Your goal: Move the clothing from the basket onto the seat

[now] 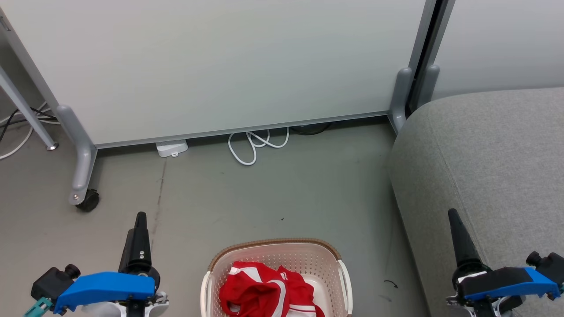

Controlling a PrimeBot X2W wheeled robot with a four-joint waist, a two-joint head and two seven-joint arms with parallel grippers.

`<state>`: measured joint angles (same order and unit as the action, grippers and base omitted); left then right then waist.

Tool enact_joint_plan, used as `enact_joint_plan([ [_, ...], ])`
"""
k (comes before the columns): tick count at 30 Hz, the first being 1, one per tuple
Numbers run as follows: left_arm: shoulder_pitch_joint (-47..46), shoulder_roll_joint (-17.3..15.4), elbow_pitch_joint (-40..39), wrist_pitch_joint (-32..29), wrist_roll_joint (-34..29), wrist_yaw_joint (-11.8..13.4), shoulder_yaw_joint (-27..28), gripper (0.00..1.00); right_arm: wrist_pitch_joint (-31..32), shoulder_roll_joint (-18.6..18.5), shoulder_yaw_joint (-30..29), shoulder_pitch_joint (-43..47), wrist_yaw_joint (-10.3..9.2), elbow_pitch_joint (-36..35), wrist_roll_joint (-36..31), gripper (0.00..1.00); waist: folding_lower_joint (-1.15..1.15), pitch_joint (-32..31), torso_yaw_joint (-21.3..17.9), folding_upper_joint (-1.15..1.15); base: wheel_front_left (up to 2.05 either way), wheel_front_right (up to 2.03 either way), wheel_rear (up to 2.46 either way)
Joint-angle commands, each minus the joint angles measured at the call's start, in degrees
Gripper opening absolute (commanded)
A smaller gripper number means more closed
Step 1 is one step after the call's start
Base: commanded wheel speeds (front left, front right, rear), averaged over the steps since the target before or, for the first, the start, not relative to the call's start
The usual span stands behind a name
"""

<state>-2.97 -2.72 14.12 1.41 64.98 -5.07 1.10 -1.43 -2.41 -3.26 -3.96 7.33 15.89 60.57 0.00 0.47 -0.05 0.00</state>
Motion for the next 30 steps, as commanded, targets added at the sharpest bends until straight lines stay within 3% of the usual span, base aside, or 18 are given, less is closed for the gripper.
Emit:
enact_joint_plan([
  [1, -1.0, -0.5, -1.1, 0.6, -2.7, 0.0, -0.4, 1.00, -0.6, -0.3, 0.2, -1.6, 0.11, -1.0, -2.4, 1.00, 0.00, 0.0, 0.0, 0.00, 0.00, 0.00, 0.00],
  [14, -0.4, -1.4, -1.9, 3.2, -18.0, 0.0, -3.1, 1.00, -3.2, -0.4, 1.2, -1.4, 0.14, -1.1, -14.8, 1.00, 0.00, -0.1, 0.2, 0.00, 0.00, 0.00, 0.00],
  [30, 0.0, -1.9, -1.3, 5.9, -29.5, 0.4, -4.7, 1.00, -4.6, -0.4, 2.5, -1.9, 0.14, 0.1, -25.7, 1.00, 0.00, 0.1, 0.1, 0.00, 0.00, 0.00, 0.00],
])
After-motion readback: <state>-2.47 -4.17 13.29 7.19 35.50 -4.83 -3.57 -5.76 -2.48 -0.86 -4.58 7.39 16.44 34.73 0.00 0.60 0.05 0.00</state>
